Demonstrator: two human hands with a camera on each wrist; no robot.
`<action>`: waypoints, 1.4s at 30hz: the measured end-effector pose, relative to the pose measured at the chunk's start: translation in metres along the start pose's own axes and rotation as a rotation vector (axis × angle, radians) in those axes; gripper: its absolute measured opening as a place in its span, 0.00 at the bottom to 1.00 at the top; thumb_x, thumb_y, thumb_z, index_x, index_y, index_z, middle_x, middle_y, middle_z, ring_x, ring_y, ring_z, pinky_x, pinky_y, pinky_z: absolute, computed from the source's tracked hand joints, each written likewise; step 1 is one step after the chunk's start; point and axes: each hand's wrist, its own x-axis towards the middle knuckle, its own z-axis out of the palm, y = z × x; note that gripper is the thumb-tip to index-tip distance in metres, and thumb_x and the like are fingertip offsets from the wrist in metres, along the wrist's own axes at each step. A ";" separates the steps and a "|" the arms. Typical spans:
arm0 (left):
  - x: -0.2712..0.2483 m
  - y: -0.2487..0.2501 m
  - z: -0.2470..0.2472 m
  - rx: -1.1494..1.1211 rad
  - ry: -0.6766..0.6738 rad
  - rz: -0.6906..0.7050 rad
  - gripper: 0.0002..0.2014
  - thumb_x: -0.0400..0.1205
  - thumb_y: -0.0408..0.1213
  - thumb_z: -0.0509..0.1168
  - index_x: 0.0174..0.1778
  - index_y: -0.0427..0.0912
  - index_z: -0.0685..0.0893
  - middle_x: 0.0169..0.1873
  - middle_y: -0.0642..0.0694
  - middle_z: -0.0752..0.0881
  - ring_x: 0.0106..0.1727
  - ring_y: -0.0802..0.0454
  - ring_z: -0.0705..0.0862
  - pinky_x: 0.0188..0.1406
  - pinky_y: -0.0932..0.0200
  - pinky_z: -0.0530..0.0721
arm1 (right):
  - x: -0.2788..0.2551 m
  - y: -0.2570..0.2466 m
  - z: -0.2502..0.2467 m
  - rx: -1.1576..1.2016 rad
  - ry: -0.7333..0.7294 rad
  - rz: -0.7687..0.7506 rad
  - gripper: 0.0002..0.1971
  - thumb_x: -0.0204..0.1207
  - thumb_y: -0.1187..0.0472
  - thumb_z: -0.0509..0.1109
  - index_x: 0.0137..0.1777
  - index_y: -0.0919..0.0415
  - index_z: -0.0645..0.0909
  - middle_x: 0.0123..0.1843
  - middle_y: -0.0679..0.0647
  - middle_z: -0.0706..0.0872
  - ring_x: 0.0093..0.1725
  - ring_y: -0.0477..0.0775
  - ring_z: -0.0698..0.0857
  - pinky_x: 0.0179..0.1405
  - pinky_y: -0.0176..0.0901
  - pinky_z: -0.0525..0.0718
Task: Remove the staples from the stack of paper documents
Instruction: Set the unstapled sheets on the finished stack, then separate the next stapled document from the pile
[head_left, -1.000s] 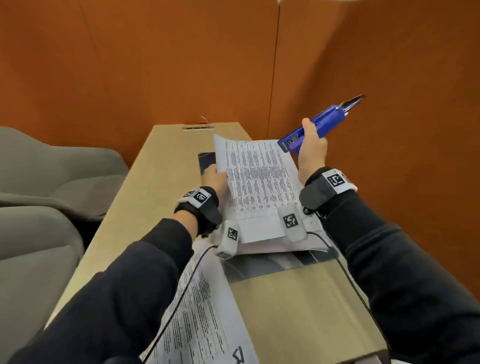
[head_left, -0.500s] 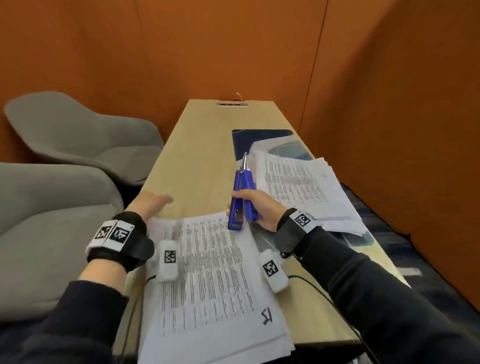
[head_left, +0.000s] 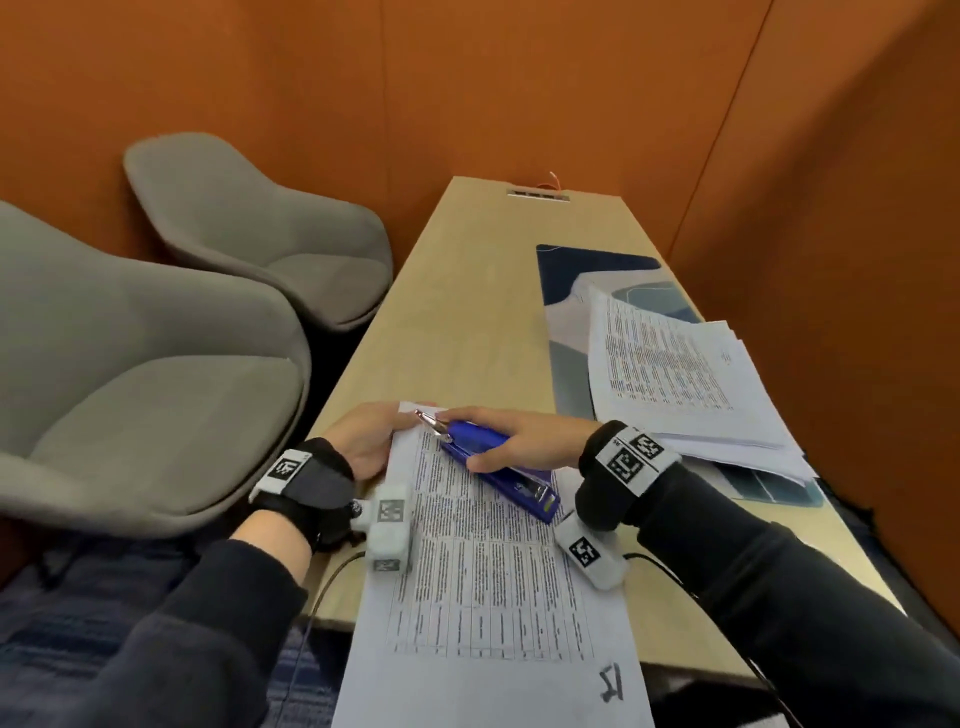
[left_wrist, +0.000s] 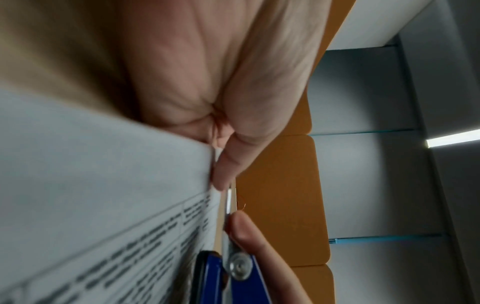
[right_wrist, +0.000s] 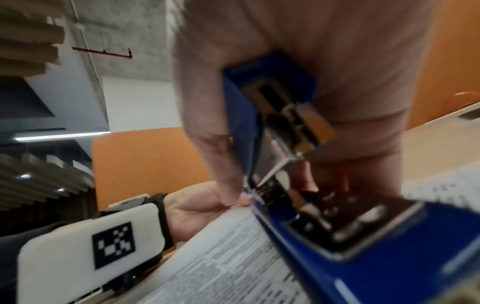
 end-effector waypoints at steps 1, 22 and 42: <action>-0.003 -0.001 -0.001 -0.012 -0.013 -0.001 0.17 0.84 0.23 0.54 0.68 0.24 0.76 0.52 0.31 0.85 0.44 0.42 0.87 0.37 0.55 0.89 | 0.002 -0.003 0.003 -0.092 -0.003 0.016 0.31 0.83 0.52 0.67 0.82 0.37 0.59 0.74 0.50 0.74 0.63 0.53 0.80 0.61 0.40 0.79; -0.006 -0.019 -0.015 -0.014 0.067 0.138 0.18 0.83 0.20 0.56 0.68 0.35 0.77 0.55 0.31 0.85 0.47 0.40 0.86 0.44 0.49 0.89 | 0.021 0.014 0.007 0.226 0.073 0.005 0.24 0.84 0.58 0.65 0.79 0.44 0.68 0.71 0.53 0.80 0.65 0.57 0.82 0.56 0.37 0.80; -0.021 -0.016 -0.016 0.158 -0.300 0.027 0.23 0.74 0.33 0.72 0.65 0.38 0.79 0.50 0.37 0.90 0.46 0.42 0.91 0.41 0.50 0.90 | 0.013 0.083 0.008 1.639 0.397 -0.193 0.18 0.86 0.55 0.57 0.74 0.58 0.72 0.49 0.63 0.82 0.44 0.59 0.85 0.52 0.53 0.84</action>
